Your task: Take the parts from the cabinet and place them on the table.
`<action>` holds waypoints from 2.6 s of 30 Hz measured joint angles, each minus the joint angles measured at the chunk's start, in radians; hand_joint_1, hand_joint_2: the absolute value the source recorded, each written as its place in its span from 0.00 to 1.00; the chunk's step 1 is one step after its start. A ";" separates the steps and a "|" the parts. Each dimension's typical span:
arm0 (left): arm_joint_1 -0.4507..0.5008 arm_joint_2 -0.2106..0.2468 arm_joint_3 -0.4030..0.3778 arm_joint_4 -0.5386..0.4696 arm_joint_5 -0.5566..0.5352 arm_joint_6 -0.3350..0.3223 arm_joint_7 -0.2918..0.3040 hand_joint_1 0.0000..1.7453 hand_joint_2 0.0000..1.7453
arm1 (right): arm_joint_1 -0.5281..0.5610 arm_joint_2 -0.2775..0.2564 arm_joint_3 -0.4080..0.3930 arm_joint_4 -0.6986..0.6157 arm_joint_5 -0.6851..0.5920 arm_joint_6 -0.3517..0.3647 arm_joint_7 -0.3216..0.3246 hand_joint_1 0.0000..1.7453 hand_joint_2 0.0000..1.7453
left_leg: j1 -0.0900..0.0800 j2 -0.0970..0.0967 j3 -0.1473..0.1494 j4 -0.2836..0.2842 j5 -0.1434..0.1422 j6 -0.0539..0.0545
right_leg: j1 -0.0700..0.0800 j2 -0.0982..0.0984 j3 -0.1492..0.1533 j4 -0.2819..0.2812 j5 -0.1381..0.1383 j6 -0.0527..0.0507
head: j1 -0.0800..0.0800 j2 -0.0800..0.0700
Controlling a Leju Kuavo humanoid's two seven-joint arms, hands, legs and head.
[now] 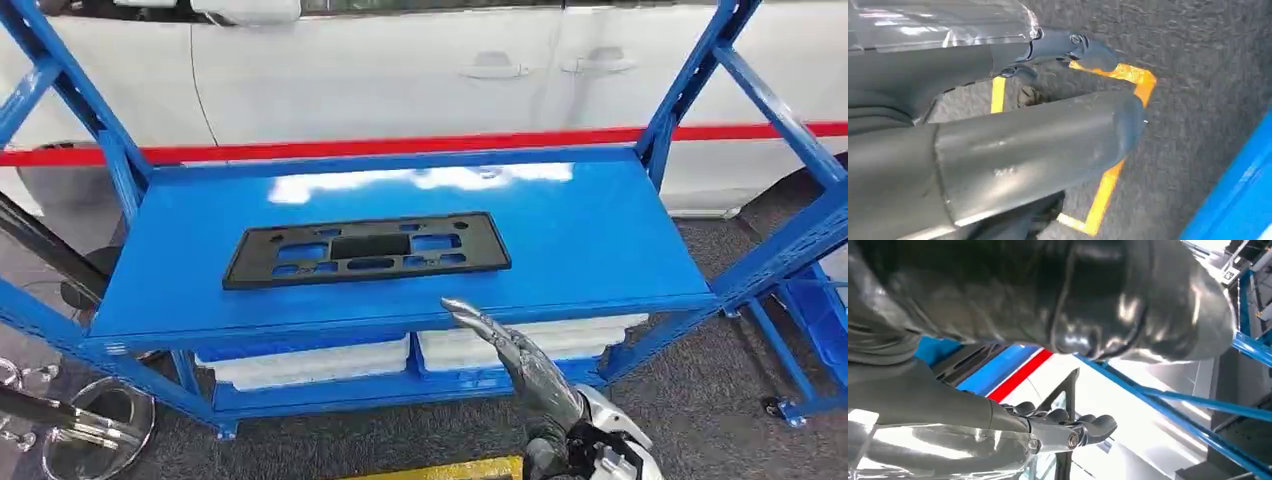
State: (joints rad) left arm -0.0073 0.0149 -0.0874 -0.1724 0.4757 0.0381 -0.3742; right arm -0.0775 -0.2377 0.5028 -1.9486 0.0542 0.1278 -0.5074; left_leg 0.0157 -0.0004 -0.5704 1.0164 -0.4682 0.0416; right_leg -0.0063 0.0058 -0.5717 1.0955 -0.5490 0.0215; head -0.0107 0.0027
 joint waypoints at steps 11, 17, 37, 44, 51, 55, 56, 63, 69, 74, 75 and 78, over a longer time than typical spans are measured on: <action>-0.001 -0.008 0.000 0.000 -0.002 0.002 0.002 0.00 0.00 | 0.000 -0.001 0.004 0.011 0.000 -0.006 0.009 0.00 0.00 | -0.005 0.001 0.038 -0.001 -0.038 -0.021 | 0.010 -0.004 -0.037 -0.057 0.094 -0.022 | 0.000 0.000; -0.002 -0.008 0.000 0.000 -0.005 0.013 0.024 0.00 0.00 | 0.001 -0.001 0.007 0.014 0.000 -0.001 0.011 0.00 0.00 | -0.004 0.003 -0.055 0.207 -0.151 -0.043 | -0.001 -0.007 -0.011 -0.079 0.087 -0.052 | 0.000 0.000; -0.006 -0.003 -0.042 0.000 -0.058 0.023 0.107 0.00 0.00 | -0.269 0.123 0.283 0.353 0.145 -0.044 0.195 0.00 1.00 | 0.001 0.005 0.003 0.002 0.001 -0.006 | -0.014 -0.004 -0.087 0.103 0.034 -0.001 | 0.000 0.000; -0.016 0.006 -0.066 0.000 -0.071 0.022 0.116 0.00 0.00 | -0.443 0.249 0.337 0.517 0.312 -0.196 0.266 0.00 1.00 | 0.001 0.003 -0.002 -0.001 -0.003 -0.051 | -0.012 -0.001 -0.014 -0.072 0.085 -0.036 | 0.000 0.000; -0.016 0.013 -0.088 0.000 -0.104 0.011 0.152 0.00 0.00 | -0.521 0.336 0.375 0.670 0.576 -0.363 0.373 0.00 1.00 | 0.003 0.002 -0.136 0.272 -0.089 -0.062 | 0.001 -0.004 -0.007 -0.070 0.079 -0.058 | 0.000 0.000; -0.020 0.024 -0.108 0.000 -0.114 0.013 0.203 0.00 0.00 | -0.599 0.413 0.412 0.839 0.775 -0.454 0.432 0.00 1.00 | -0.004 0.002 -0.021 0.015 0.014 -0.051 | 0.011 0.003 -0.009 -0.053 0.064 -0.046 | 0.000 0.000; -0.023 0.025 -0.111 0.000 -0.115 0.014 0.209 0.00 0.00 | -0.607 0.428 0.418 0.873 0.793 -0.460 0.434 0.00 1.00 | -0.004 -0.001 -0.027 0.017 0.014 -0.045 | 0.008 0.002 -0.013 -0.055 0.067 -0.042 | 0.000 0.000; -0.021 0.035 -0.126 0.000 -0.119 0.020 0.232 0.00 0.00 | -0.642 0.497 0.454 1.102 0.863 -0.462 0.472 0.00 1.00 | 0.007 -0.002 -0.025 0.004 0.019 -0.016 | 0.002 -0.002 -0.111 0.157 -0.049 -0.011 | 0.000 0.000; -0.020 0.042 -0.137 0.000 -0.124 0.022 0.233 0.00 0.00 | -0.662 0.534 0.467 1.234 0.888 -0.467 0.499 0.00 1.00 | 0.007 -0.006 -0.016 0.005 0.012 -0.025 | -0.005 -0.003 -0.053 -0.016 0.103 -0.022 | 0.000 0.000; -0.021 0.044 -0.143 0.000 -0.134 0.022 0.220 0.00 0.00 | -0.683 0.548 0.470 1.308 0.894 -0.455 0.499 0.00 1.00 | 0.003 -0.004 -0.012 -0.003 0.011 -0.055 | 0.005 -0.001 -0.037 -0.063 0.091 -0.043 | 0.000 0.000; -0.020 0.046 -0.143 0.000 -0.136 0.022 0.218 0.00 0.00 | -0.688 0.553 0.470 1.318 0.901 -0.457 0.501 0.00 1.00 | 0.008 -0.002 -0.015 0.007 0.000 -0.059 | -0.003 -0.003 -0.027 -0.076 0.096 -0.049 | 0.000 0.000; -0.022 0.049 -0.143 0.000 -0.137 0.021 0.212 0.00 0.00 | -0.687 0.563 0.472 1.356 0.931 -0.484 0.519 0.00 1.00 | 0.007 -0.002 -0.097 0.190 -0.102 -0.066 | 0.000 -0.004 -0.022 -0.078 0.096 -0.059 | 0.000 0.000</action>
State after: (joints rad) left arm -0.0289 0.0637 -0.2300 -0.1720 0.3391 0.0588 -0.1621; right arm -0.7640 0.3250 0.9750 -0.5921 0.9856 -0.3562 0.0114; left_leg 0.0228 -0.0025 -0.6676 1.2067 -0.5701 -0.0240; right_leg -0.0067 0.0020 -0.5934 1.0174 -0.4533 -0.0372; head -0.0107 0.0023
